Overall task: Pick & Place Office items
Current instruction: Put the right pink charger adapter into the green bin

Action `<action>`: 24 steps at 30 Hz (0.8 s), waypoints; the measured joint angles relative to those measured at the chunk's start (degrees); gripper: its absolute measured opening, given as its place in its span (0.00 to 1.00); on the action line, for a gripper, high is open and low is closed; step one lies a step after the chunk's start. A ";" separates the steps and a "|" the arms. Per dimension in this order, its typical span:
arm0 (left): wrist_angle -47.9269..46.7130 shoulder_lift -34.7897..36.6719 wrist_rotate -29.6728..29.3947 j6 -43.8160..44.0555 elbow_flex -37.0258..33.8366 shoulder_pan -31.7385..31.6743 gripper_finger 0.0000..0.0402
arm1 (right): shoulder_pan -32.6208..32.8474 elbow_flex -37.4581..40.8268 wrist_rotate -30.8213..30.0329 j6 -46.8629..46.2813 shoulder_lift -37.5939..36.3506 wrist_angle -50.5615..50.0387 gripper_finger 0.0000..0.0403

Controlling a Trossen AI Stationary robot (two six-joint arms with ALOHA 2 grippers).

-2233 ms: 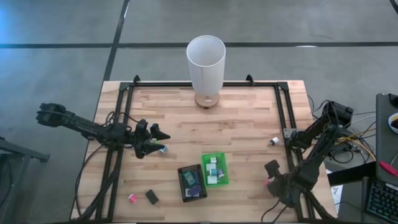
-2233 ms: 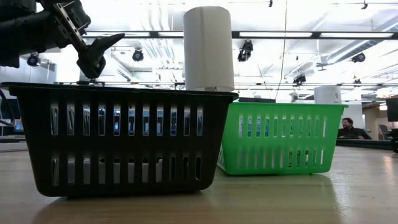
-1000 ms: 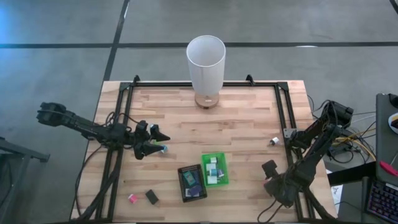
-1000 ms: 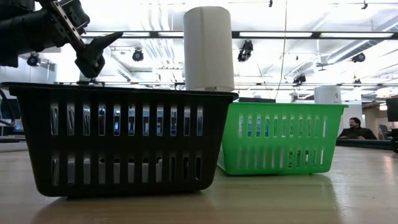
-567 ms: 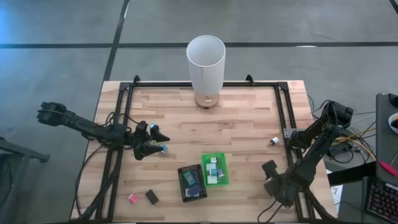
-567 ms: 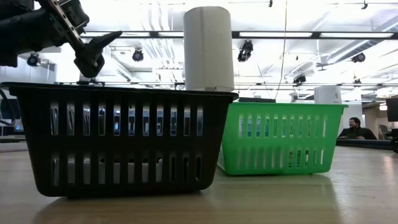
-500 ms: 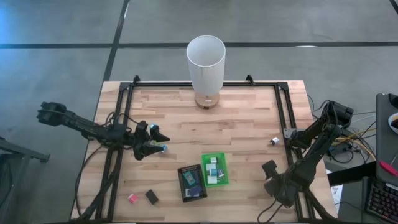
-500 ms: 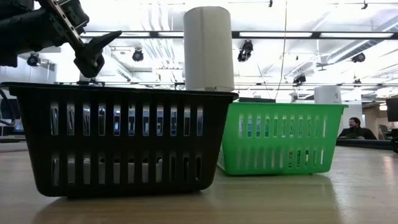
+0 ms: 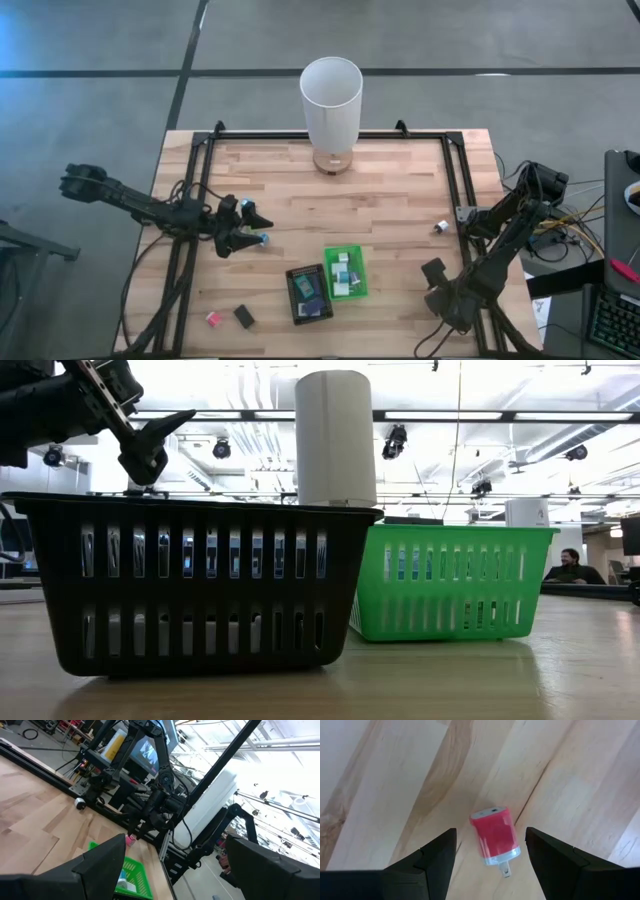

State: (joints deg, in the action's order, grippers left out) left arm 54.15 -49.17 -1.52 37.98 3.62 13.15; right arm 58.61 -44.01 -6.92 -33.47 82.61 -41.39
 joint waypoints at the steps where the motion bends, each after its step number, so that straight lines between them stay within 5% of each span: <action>1: -0.08 0.00 0.00 0.00 0.00 0.00 0.85 | 0.00 0.02 0.07 0.02 0.00 0.02 0.58; 24: -0.22 0.00 0.00 0.00 0.00 0.15 0.85 | -0.02 4.08 0.99 -2.53 -0.02 5.81 0.58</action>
State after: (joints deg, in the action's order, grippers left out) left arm 53.93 -49.17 -1.52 37.98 3.62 13.30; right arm 58.59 -39.93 -5.93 -36.00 82.59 -35.57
